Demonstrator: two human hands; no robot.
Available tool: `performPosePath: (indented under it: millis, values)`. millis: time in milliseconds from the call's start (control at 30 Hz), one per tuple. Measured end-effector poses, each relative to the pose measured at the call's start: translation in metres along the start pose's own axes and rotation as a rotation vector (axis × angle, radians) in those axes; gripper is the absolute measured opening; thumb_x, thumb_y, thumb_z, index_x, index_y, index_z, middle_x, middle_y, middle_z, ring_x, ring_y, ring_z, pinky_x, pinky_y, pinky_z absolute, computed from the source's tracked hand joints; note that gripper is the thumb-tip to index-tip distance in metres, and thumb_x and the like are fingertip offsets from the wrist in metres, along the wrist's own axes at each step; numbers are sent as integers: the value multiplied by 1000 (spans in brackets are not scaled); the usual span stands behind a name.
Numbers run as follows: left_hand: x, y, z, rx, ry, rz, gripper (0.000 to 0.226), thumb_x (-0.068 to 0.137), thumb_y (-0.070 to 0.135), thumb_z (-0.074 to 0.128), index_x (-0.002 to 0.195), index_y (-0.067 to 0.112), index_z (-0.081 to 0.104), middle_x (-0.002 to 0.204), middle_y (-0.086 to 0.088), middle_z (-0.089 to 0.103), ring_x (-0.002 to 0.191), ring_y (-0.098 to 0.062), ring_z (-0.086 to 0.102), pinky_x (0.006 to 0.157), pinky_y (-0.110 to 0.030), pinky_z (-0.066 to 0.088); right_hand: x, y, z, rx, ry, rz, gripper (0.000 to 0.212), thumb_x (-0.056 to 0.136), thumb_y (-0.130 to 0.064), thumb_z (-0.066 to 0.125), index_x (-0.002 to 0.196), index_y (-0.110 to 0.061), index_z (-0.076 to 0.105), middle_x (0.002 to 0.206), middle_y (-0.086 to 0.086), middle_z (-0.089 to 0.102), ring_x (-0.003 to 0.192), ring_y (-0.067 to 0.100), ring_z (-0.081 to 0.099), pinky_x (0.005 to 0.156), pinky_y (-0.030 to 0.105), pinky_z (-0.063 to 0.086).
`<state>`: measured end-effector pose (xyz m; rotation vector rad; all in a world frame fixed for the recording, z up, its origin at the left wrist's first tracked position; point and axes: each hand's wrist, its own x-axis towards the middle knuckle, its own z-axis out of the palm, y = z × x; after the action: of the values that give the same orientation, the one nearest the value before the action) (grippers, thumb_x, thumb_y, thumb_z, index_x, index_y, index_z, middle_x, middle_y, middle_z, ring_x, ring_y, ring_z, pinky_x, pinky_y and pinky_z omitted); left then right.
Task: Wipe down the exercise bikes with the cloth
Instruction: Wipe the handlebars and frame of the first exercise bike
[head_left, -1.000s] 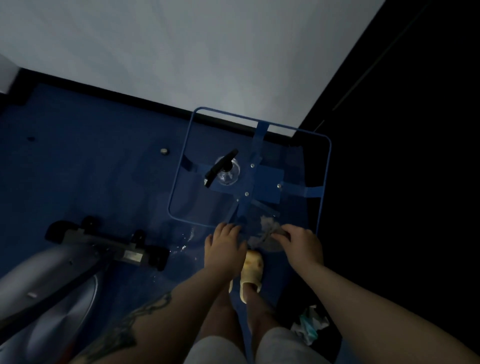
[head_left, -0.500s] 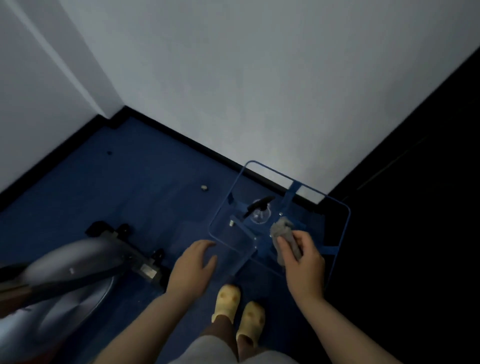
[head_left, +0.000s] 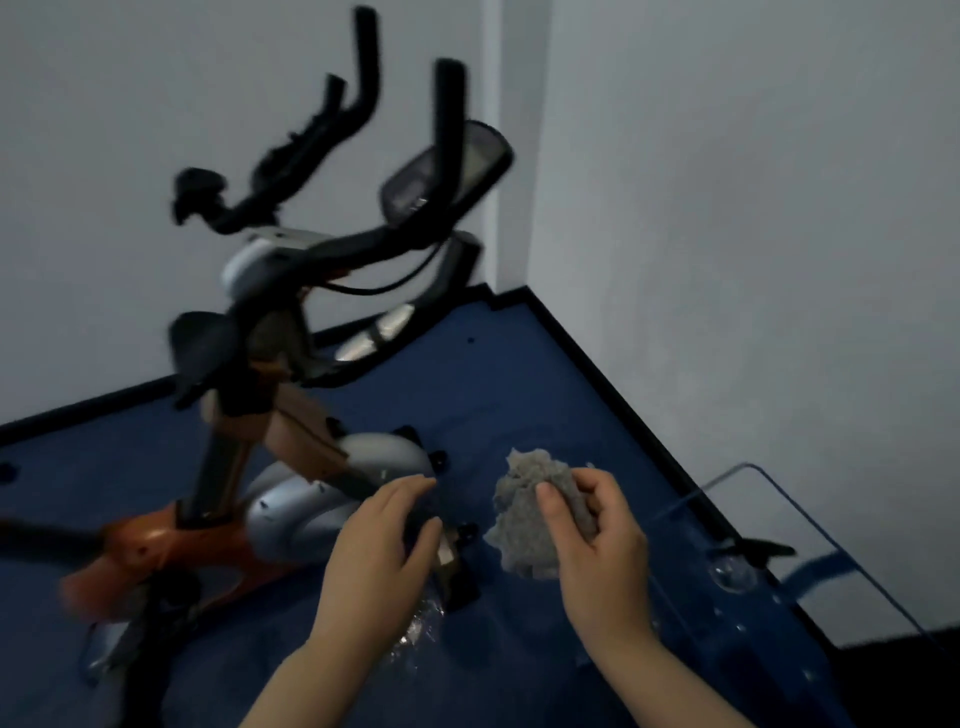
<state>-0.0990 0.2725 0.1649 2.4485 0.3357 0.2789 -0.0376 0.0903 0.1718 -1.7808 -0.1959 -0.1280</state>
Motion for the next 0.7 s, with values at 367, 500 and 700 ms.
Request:
performPosePath:
  millis: [367, 500, 700]
  values:
    - [-23, -91, -163, -67, 147, 40, 39, 88, 32, 56, 126, 36, 51, 127, 24, 50, 119, 5, 45, 99, -20, 36, -38, -99, 154, 177, 92, -61, 13, 77, -45, 61, 86, -36, 58, 86, -18, 67, 77, 0, 65, 54, 11, 50]
    - [-9, -113, -194, -78, 121, 97, 40, 87, 35, 53, 127, 37, 49, 130, 22, 50, 120, 3, 45, 101, -25, 40, -38, -120, 182, 195, 202, -86, 12, 76, -47, 60, 85, -39, 57, 86, -20, 66, 78, -1, 64, 56, 11, 50]
    - [29, -125, -207, -130, 122, 129, 42, 84, 40, 49, 126, 40, 48, 128, 24, 49, 119, 3, 46, 102, -31, 43, -15, -141, 194, 139, 269, -159, 14, 77, -46, 61, 87, -37, 58, 85, -20, 66, 77, -1, 64, 55, 11, 51]
